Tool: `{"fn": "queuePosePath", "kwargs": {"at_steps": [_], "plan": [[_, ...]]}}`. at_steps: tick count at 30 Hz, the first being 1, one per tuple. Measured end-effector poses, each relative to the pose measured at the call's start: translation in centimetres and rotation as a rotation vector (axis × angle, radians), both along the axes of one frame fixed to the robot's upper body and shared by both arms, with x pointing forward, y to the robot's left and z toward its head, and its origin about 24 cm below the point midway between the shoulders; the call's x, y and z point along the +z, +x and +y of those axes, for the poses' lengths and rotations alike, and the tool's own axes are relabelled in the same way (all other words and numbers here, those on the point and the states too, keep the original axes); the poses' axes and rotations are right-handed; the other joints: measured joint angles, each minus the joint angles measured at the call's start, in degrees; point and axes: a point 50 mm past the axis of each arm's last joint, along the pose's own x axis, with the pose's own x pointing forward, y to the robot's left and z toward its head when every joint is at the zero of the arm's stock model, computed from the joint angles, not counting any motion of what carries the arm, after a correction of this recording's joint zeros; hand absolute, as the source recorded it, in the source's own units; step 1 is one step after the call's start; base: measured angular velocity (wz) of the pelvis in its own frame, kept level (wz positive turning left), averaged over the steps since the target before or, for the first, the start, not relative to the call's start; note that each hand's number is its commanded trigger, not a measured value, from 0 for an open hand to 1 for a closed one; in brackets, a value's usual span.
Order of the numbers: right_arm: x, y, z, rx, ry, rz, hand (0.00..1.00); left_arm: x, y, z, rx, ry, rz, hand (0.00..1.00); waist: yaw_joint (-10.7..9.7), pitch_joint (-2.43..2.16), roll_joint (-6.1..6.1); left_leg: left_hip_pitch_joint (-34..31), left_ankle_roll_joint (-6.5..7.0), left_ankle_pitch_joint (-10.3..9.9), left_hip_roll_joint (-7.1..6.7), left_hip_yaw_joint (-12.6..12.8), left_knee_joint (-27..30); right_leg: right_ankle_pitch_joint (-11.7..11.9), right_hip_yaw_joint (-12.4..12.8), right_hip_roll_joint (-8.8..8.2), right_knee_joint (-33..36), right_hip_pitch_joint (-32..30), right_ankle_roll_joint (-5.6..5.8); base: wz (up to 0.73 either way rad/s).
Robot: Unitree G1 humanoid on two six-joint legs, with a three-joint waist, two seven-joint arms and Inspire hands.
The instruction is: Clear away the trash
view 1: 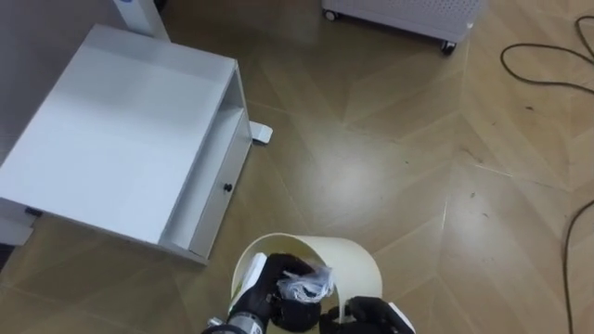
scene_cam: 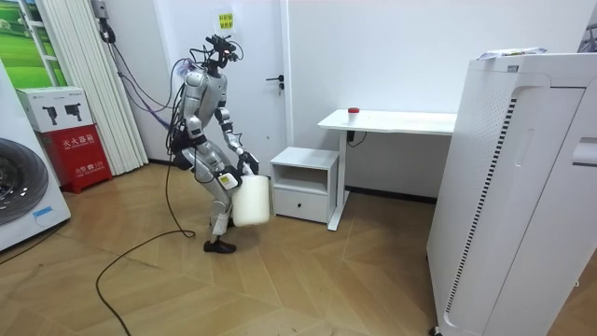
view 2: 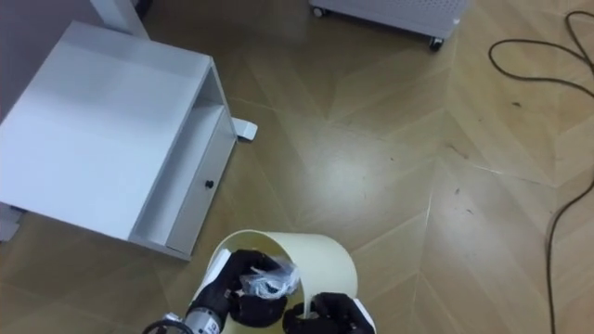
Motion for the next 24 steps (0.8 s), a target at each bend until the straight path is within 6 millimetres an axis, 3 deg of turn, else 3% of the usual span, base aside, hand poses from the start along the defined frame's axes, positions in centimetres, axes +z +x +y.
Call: {"fn": "queuePosePath", "kwargs": {"at_steps": [9, 17, 24], "plan": [[-0.01, -0.02, 0.03, 0.011, -0.009, -0.001, 1.00, -0.19, -0.25, 0.14, 0.018, 0.009, -0.004, 0.00, 0.1, -0.02, -0.03, 0.0, -0.03, -0.3, 0.79, 0.2, 0.7, 0.1, 0.1, 0.63, 0.0, -0.1, -0.12, -0.03], [-0.19, -0.32, -0.17, 0.032, -0.040, -0.001, 1.00, -0.62, -0.77, 0.25, 0.004, 0.022, 0.011, 0.00, 0.2, -0.56, -0.90, 0.0, -0.02, -0.3, 0.82, 0.9, 0.6, 0.1, 0.5, 0.62, 0.1, -0.6, -0.22, -0.02], [-0.44, -0.49, -0.43, 0.038, -0.066, 0.009, 1.00, -0.93, -1.03, 0.54, -0.018, 0.026, 0.034, 0.00, 0.7, -0.58, -0.99, 1.8, -0.01, -0.3, 0.69, 1.9, -0.5, 0.2, 1.3, 0.56, 0.0, 0.3, -0.12, -0.02]]}}
